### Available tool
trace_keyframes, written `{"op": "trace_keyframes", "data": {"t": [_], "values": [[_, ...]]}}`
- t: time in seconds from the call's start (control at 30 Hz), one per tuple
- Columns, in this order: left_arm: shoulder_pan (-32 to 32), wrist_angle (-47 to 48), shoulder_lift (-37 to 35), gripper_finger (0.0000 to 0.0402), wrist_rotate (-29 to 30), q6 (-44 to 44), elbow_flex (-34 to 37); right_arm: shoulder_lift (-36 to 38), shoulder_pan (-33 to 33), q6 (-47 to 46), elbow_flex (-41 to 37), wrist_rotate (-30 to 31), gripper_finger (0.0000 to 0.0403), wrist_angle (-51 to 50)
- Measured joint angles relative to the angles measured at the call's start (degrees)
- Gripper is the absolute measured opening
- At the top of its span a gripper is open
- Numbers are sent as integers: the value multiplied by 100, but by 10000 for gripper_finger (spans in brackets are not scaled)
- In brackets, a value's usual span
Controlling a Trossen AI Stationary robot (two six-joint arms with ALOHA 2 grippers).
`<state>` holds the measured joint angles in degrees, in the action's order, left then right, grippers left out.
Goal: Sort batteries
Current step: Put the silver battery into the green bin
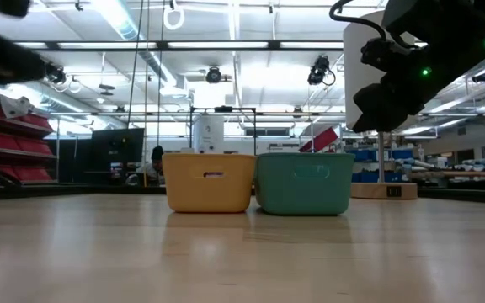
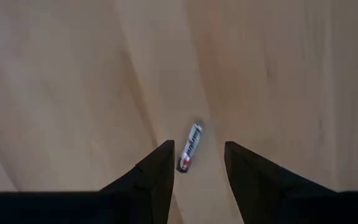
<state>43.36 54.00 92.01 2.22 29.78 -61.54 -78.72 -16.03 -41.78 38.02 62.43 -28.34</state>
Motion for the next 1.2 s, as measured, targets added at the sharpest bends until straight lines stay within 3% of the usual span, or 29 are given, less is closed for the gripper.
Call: {"op": "trace_keyframes", "data": {"t": [0.27,0.5,0.67,1.1,1.2], "values": [[76,246,720,157,-31,-389,0,0,0,100,0,-13,121,0],[102,-400,970,157,-139,-364,25,0,0,105,0,-57,121,-4],[133,-882,929,153,-208,-70,428,0,0,125,0,-64,121,-9],[24,-1131,832,42,-269,89,739,0,0,144,-4,-83,121,-22],[-127,-1123,769,33,-246,67,714,0,0,146,-4,-81,121,-11]]}}
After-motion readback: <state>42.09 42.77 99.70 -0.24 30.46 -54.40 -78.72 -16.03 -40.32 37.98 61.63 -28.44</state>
